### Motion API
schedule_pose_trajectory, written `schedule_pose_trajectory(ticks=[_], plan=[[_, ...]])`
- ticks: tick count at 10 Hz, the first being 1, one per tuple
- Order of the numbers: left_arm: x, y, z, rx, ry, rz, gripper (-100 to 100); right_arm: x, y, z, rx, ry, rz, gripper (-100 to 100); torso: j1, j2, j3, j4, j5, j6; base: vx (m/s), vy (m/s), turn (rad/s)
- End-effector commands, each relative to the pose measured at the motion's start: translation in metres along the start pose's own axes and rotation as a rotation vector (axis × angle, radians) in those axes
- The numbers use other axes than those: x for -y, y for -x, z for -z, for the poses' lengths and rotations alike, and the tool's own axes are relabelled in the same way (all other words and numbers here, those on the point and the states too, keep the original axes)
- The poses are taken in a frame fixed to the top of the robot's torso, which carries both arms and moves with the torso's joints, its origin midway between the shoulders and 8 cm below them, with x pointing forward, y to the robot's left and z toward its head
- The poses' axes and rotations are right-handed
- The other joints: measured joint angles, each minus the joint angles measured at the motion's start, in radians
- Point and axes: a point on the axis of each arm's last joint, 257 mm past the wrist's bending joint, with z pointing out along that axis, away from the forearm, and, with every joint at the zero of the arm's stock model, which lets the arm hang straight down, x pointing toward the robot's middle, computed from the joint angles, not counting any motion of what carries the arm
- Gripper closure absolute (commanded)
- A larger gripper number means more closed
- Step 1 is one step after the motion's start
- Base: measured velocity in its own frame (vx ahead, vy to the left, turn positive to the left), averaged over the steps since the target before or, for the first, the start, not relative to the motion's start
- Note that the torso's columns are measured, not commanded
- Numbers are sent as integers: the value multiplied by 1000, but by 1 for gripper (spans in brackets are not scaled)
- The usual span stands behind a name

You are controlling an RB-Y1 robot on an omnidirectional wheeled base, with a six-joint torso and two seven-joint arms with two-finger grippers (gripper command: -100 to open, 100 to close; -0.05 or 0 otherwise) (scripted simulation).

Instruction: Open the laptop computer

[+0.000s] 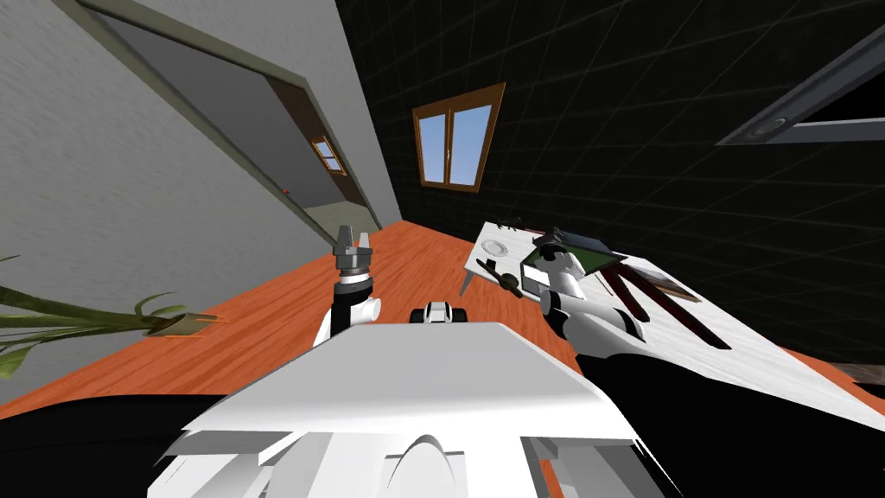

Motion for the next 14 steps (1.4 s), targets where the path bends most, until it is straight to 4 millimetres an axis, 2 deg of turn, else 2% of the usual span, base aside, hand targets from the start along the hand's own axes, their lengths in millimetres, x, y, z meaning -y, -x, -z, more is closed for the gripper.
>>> schedule_pose_trajectory(ticks=[1, 2, 3, 4, 5, 6, 7, 9, 10, 11, 12, 13, 14], plan=[[0, 0, 0, 0, 0, 0, 0, 6, -21, 1, -53, -15, 15, -100, 1, 2, 1, 0, 0, -1, -131, -52, 213], [0, 0, 0, 0, 0, 0, 0, 13, -28, 2, -66, -30, -3, -100, 1, 0, 0, 0, 1, 1, -69, -31, -26], [0, 0, 0, 0, 0, 0, 0, 11, -40, 4, -102, -27, 19, -100, 2, -5, -3, -1, 1, 1, -106, -47, 269], [0, 0, 0, 0, 0, 0, 0, 19, -49, 5, -119, -46, -5, -100, 2, -4, -3, -2, 1, -2, -108, -48, 245], [0, 0, 0, 0, 0, 0, 0, 16, -63, 8, -157, -42, 14, -100, 2, -4, -2, -1, 1, 0, -149, -56, 354], [0, 0, 0, 0, 0, 0, 0, 24, -71, 10, -173, -58, -8, -100, 1, -1, -1, -1, 0, -1, -129, -38, 243], [0, 0, 0, 0, 0, 0, 0, 17, -81, 12, -206, -45, 14, -100, 2, -2, -1, 0, 1, 0, -127, -48, 366], [0, 0, 0, 0, 0, 0, 0, 26, -92, 15, -227, -65, -13, -100, 2, -4, -3, -1, 1, 0, -83, -24, 130], [0, 0, 0, 0, 0, 0, 0, 24, -89, 15, -219, -60, -5, -100, 3, -6, -4, -2, 1, 1, -17, 3, -18], [0, 0, 0, 0, 0, 0, 0, 24, -71, 10, -173, -58, -8, 100, 3, -7, -4, -2, 1, -1, 99, 38, -342], [0, 0, 0, 0, 1, 0, 0, 24, -54, 6, -128, -56, -18, 100, 4, -10, -6, -3, 1, 1, 219, 86, -399], [0, 0, 0, 0, 1, 0, 0, 19, -49, 5, -119, -46, -5, 100, 5, -12, -8, -3, 2, 0, 205, 54, -401], [0, 0, 0, 0, 1, -1, 0, 22, -37, 4, -82, -50, -26, 100, 1, -8, -6, -3, 1, -1, 205, 44, -430]])
